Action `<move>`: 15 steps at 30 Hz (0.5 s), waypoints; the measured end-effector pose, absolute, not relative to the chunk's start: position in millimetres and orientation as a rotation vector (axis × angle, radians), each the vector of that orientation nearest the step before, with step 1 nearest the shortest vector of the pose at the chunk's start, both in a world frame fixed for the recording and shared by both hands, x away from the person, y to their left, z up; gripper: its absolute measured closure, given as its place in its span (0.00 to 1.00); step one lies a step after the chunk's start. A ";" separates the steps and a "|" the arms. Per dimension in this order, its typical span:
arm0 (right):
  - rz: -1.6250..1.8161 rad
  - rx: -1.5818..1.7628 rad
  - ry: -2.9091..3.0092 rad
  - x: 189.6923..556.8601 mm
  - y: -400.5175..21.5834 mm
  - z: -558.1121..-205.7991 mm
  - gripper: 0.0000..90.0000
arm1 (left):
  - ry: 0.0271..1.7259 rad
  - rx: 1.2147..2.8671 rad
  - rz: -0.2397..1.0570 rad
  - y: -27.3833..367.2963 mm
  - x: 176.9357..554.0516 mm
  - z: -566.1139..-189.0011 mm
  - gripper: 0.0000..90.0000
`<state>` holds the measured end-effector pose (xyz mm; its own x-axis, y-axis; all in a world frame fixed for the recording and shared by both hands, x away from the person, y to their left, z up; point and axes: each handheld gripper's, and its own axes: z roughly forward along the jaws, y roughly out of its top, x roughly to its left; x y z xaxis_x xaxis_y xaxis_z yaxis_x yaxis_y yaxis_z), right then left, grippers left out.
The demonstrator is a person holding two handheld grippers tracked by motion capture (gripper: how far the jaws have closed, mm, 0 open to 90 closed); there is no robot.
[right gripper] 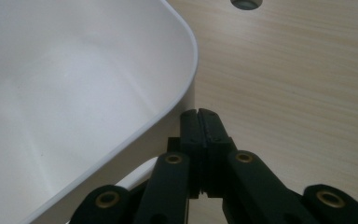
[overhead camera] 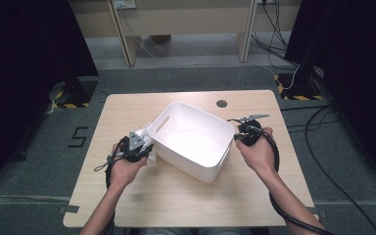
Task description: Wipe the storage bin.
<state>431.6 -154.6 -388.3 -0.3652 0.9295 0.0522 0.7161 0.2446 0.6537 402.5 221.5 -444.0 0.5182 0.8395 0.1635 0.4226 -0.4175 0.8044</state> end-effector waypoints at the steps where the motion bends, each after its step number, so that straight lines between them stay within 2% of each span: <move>1: 0.856 1.515 2.177 431.6 -154.6 -388.3 1.00 | 1.030 2.036 0.739 221.3 400.9 -444.0 0.83; 8: 0.888 1.552 2.140 449.4 -157.5 -390.3 0.91 | 1.044 2.012 0.716 223.9 388.2 -445.1 0.83; 15: 0.936 1.570 2.088 444.6 -163.4 -376.1 0.84 | 1.052 2.006 0.719 223.7 387.3 -444.4 0.83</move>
